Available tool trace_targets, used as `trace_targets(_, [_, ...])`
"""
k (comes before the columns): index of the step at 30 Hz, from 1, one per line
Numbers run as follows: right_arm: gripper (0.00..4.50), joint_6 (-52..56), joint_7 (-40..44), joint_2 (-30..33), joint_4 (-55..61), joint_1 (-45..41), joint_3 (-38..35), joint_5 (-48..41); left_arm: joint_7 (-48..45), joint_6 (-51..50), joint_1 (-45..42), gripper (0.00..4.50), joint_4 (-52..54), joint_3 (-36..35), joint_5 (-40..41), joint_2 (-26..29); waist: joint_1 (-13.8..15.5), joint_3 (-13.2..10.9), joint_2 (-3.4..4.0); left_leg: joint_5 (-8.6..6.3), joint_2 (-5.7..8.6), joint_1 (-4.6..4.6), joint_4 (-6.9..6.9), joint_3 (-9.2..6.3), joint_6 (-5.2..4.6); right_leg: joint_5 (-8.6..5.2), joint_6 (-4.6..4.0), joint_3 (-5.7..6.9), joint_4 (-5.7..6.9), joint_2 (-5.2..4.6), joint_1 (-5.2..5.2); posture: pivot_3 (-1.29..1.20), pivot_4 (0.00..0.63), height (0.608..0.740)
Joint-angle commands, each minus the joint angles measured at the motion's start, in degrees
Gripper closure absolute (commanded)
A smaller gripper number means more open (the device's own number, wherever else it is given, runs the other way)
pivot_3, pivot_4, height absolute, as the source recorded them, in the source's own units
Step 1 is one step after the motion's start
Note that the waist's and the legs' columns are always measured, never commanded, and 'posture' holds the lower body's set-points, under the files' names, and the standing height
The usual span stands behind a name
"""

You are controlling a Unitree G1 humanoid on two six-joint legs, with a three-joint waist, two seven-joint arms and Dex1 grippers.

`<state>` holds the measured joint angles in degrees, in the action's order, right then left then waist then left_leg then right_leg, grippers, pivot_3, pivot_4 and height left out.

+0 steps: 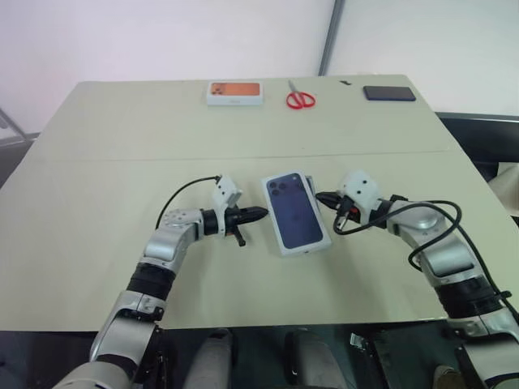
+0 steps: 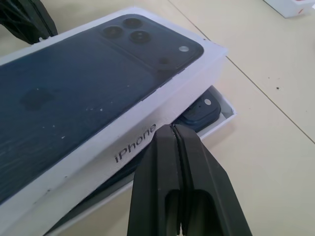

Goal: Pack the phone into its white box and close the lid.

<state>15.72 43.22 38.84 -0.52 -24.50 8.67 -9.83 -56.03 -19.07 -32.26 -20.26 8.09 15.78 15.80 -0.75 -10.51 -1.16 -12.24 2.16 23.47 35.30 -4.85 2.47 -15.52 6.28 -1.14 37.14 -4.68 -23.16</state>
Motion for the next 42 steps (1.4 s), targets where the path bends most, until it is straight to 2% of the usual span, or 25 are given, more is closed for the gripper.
trace_targets(1, [4.47,-0.4,0.7,-1.0,2.7,0.3,-1.6,-0.7,0.6,1.0,-2.1,4.5,0.0,-0.9,0.5,-1.1,0.0,0.0,0.0,0.0,0.0,0.0,0.01,0.0,0.0,0.0,0.0,0.0,0.0,0.0,0.01,0.0,0.15,0.74])
trace_targets(21, [4.47,-0.4,-0.1,-3.6,-0.7,-1.5,-2.3,3.8,2.1,5.3,-8.5,4.5,-8.1,-1.8,-1.1,-4.7,0.0,0.0,0.0,0.01,0.02,0.0,0.01,0.0,0.01,0.0,0.0,0.01,0.03,0.0,0.0,0.0,0.15,0.74])
trace_targets(42, [4.47,-0.5,0.7,-3.3,-0.6,0.3,-3.2,6.6,1.7,6.9,-9.1,4.5,-10.9,-1.4,-3.4,-6.4,0.0,0.0,0.0,0.01,0.03,0.0,0.05,0.02,0.02,0.0,0.01,0.0,0.06,0.0,0.0,0.0,0.15,0.74])
